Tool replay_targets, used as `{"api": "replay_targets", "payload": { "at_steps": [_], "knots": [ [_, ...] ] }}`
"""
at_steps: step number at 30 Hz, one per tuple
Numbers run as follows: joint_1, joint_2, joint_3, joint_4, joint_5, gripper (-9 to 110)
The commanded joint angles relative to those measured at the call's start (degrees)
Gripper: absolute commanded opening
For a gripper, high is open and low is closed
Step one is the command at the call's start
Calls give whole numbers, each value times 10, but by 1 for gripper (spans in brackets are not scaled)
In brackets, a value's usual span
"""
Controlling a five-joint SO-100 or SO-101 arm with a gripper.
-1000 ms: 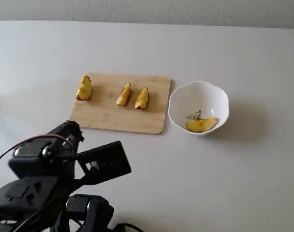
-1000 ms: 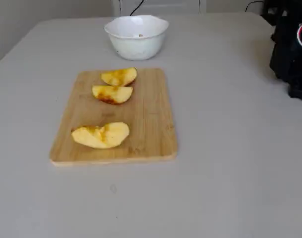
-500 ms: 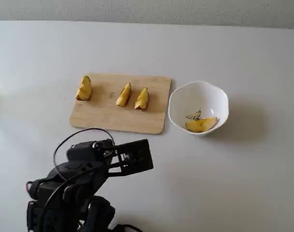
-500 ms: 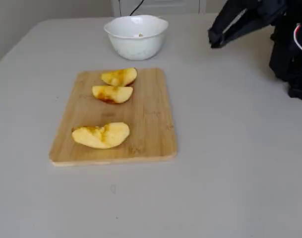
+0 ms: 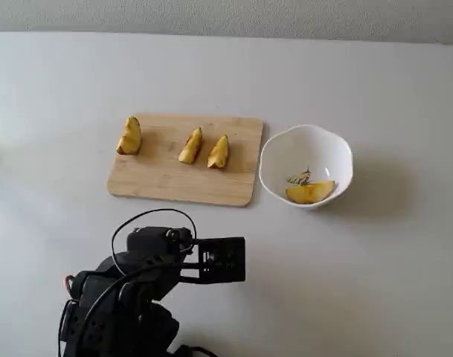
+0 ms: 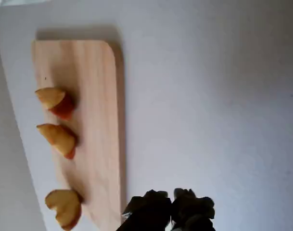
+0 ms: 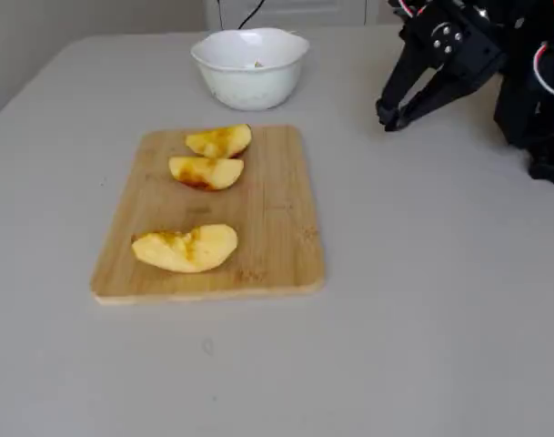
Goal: Pick up the third from the right apple slice from the cutting board and place it into the bowl
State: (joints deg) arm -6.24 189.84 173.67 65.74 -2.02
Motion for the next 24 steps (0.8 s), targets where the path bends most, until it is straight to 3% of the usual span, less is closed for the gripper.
{"api": "replay_targets", "payload": {
  "at_steps": [1, 24],
  "knots": [
    [7, 7, -1, -12, 3, 0],
    [7, 6, -1, -11, -4, 0]
  ]
}}
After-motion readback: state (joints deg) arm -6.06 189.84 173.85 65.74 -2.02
